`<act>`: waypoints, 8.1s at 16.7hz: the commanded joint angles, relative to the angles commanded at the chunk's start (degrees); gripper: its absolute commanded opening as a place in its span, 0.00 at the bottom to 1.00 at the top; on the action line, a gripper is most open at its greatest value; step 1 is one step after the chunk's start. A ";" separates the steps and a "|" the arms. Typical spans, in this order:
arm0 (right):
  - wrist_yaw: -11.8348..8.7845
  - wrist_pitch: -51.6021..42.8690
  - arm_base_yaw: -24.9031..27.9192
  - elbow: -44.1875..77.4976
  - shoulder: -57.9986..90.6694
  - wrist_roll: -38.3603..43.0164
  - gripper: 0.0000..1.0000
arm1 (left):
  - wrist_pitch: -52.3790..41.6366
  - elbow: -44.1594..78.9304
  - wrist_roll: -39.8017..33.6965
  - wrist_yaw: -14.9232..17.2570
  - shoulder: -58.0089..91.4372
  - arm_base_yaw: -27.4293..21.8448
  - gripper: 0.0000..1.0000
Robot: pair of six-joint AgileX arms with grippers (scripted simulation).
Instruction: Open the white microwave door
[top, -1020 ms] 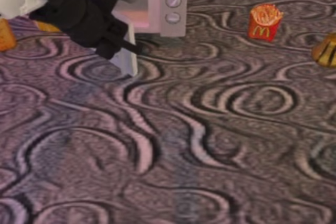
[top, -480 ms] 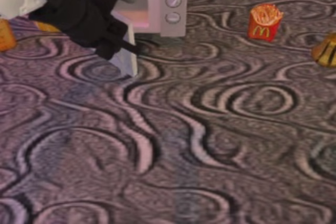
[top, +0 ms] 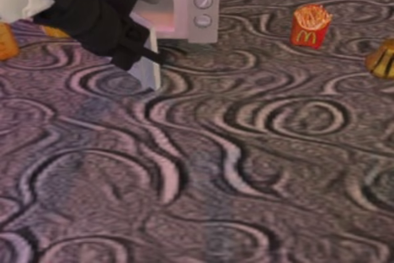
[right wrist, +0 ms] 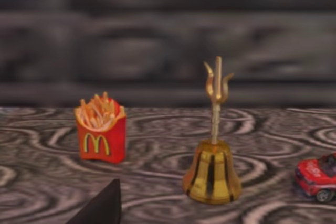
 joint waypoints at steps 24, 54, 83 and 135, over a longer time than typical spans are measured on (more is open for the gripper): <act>0.00 0.00 0.00 0.00 0.00 0.00 1.00 | -0.51 -1.60 4.66 2.58 -1.39 1.76 0.00; 0.00 0.00 0.00 0.00 0.00 0.00 1.00 | -1.48 -2.89 9.98 5.39 -2.58 3.83 0.00; 0.00 0.00 0.00 0.00 0.00 0.00 1.00 | -3.01 -3.74 16.00 8.38 -3.46 6.22 0.00; 0.00 0.00 0.00 0.00 0.00 0.00 1.00 | -5.23 -3.99 22.81 11.46 -3.88 8.92 0.00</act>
